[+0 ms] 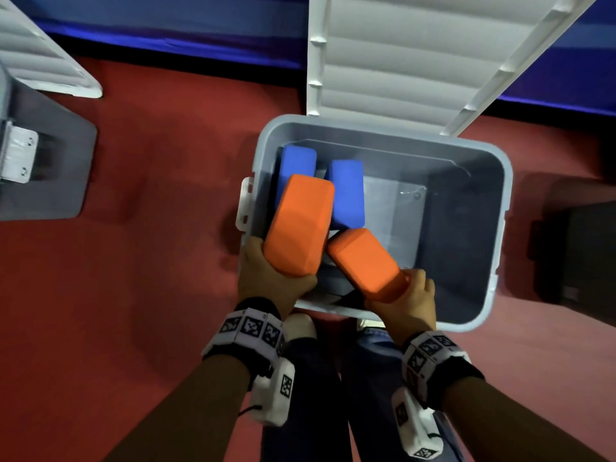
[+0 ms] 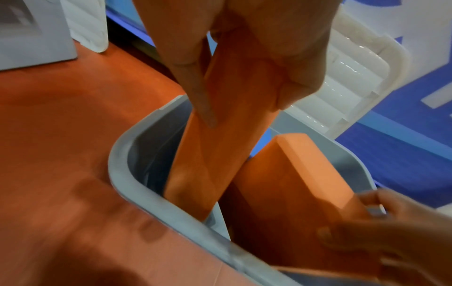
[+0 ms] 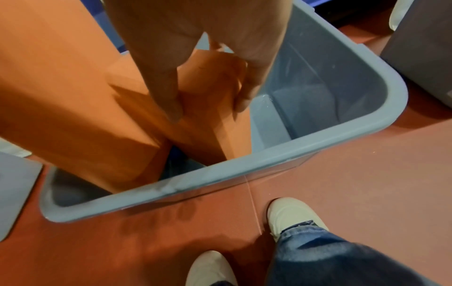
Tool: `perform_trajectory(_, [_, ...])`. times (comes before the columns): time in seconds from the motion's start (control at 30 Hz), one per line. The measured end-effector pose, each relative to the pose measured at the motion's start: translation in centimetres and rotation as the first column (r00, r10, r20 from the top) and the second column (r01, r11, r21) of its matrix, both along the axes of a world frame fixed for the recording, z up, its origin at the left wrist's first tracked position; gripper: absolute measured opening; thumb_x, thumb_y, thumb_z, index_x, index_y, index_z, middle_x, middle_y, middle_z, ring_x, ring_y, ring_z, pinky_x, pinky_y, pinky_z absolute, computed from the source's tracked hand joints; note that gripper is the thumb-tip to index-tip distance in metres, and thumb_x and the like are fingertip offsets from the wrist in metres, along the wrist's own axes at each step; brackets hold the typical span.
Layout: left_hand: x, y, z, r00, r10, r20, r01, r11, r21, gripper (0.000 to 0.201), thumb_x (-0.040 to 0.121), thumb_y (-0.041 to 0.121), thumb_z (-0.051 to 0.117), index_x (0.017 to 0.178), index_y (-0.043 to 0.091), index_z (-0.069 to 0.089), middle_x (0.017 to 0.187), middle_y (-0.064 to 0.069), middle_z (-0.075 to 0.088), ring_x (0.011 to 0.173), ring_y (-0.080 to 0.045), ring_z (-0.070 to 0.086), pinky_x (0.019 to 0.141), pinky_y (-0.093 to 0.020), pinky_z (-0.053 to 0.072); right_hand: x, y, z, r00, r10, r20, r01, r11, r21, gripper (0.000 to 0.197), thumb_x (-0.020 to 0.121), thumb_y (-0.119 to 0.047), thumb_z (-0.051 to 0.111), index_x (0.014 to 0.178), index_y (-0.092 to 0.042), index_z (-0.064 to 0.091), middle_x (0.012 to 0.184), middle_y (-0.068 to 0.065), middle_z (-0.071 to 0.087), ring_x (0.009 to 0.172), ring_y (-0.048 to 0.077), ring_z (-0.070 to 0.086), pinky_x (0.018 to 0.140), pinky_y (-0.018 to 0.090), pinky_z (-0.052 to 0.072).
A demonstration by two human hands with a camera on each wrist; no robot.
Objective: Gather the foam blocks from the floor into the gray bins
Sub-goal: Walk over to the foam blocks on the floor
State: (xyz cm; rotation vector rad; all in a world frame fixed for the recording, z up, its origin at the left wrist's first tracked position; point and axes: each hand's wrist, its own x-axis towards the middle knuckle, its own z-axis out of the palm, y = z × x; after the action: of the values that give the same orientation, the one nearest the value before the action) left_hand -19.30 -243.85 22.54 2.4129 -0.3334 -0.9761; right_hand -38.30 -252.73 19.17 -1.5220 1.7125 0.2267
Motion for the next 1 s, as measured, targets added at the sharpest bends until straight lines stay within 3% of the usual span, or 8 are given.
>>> perform_trajectory(0.17, [-0.6,-0.6,-1.6,0.992,-0.128,0.011,0.127,0.991,0.03,0.081,0.047,0.023,0.086,0.111,0.012,0.036,0.112,-0.006,0.042,0.093,-0.024,0.049,0.076,-0.036,0.045,0.1,-0.3,0.1,1.0,-0.006,-0.025,0.007,1.0,0.028,0.077,0.053,-0.023,0.089,0.11,-0.013,0.039,0.107,0.001,0.037,0.098,0.031,0.054,0.085,0.04,0.046])
perform_trajectory(0.33, [2.0,0.9,-4.4,0.989,-0.125,-0.084,0.135,0.982,0.133,0.091,0.056,0.012,0.086,0.129,0.009,0.031,0.11,-0.007,0.051,0.097,-0.023,0.054,0.078,-0.03,0.04,1.2,-0.1,-0.7,0.986,0.157,-0.059,-0.151,0.984,0.096,0.08,0.051,-0.042,0.088,0.106,-0.017,0.035,0.111,0.004,0.039,0.099,0.034,0.054,0.086,0.044,0.047])
perform_trajectory(0.4, [3.4,1.5,-5.6,0.975,-0.21,-0.079,0.223,0.941,0.255,0.099,0.062,0.008,0.083,0.139,0.01,0.021,0.126,-0.015,0.048,0.112,-0.032,0.052,0.084,-0.033,0.041,1.7,0.2,-1.6,0.959,0.271,-0.08,-0.262,0.959,0.107,0.083,0.052,-0.048,0.086,0.11,-0.015,0.035,0.116,0.007,0.04,0.102,0.035,0.054,0.087,0.043,0.046])
perform_trajectory(0.5, [3.8,1.6,-6.6,0.898,-0.402,-0.18,0.43,0.709,0.559,0.123,0.058,0.043,0.086,0.146,0.014,0.005,0.148,-0.016,0.018,0.137,-0.036,0.022,0.105,-0.046,0.03,2.7,0.8,-3.4,0.916,0.385,-0.114,-0.372,0.921,0.119,0.088,0.058,-0.054,0.081,0.117,-0.007,0.035,0.121,0.009,0.038,0.105,0.036,0.052,0.09,0.041,0.043])
perform_trajectory(0.57, [3.0,1.4,-7.0,0.861,-0.443,-0.248,0.495,0.626,0.602,0.126,0.054,0.065,0.077,0.146,0.014,0.008,0.152,-0.013,0.009,0.14,-0.035,0.013,0.11,-0.049,0.023,3.3,1.2,-4.4,0.933,0.336,-0.127,-0.316,0.936,0.154,0.088,0.061,-0.052,0.081,0.118,-0.004,0.034,0.122,0.011,0.038,0.108,0.037,0.051,0.091,0.042,0.042])
perform_trajectory(0.7, [1.8,1.2,-7.4,0.935,-0.351,-0.042,0.331,0.827,0.455,0.103,0.063,0.056,0.077,0.143,0.02,0.022,0.15,-0.011,0.019,0.136,-0.032,0.022,0.107,-0.046,0.027,3.2,1.2,-5.8,0.95,0.29,-0.112,-0.265,0.944,0.197,0.086,0.066,-0.051,0.078,0.12,-0.002,0.033,0.125,0.013,0.037,0.112,0.035,0.051,0.095,0.045,0.042])
perform_trajectory(0.87, [0.7,1.2,-5.2,0.944,-0.329,-0.04,0.316,0.858,0.405,0.084,0.075,0.044,0.072,0.142,0.022,0.027,0.148,-0.01,0.02,0.134,-0.033,0.023,0.103,-0.043,0.032,2.9,-2.5,-4.8,0.965,0.227,-0.131,-0.142,0.872,0.468,0.096,0.077,-0.074,0.048,0.144,-0.01,0.023,0.149,0.014,0.029,0.137,0.032,0.03,0.113,0.046,0.021])
perform_trajectory(1.0, [0.3,1.1,-1.9,0.969,-0.244,-0.044,0.245,0.911,0.333,0.071,0.081,0.036,0.067,0.14,0.021,0.03,0.145,-0.01,0.024,0.131,-0.03,0.027,0.101,-0.038,0.032,1.7,-3.5,-1.2,0.955,0.245,-0.168,-0.192,0.94,0.281,0.066,0.089,-0.063,0.042,0.14,-0.021,0.039,0.145,0.011,0.034,0.132,0.034,0.035,0.11,0.044,0.029])
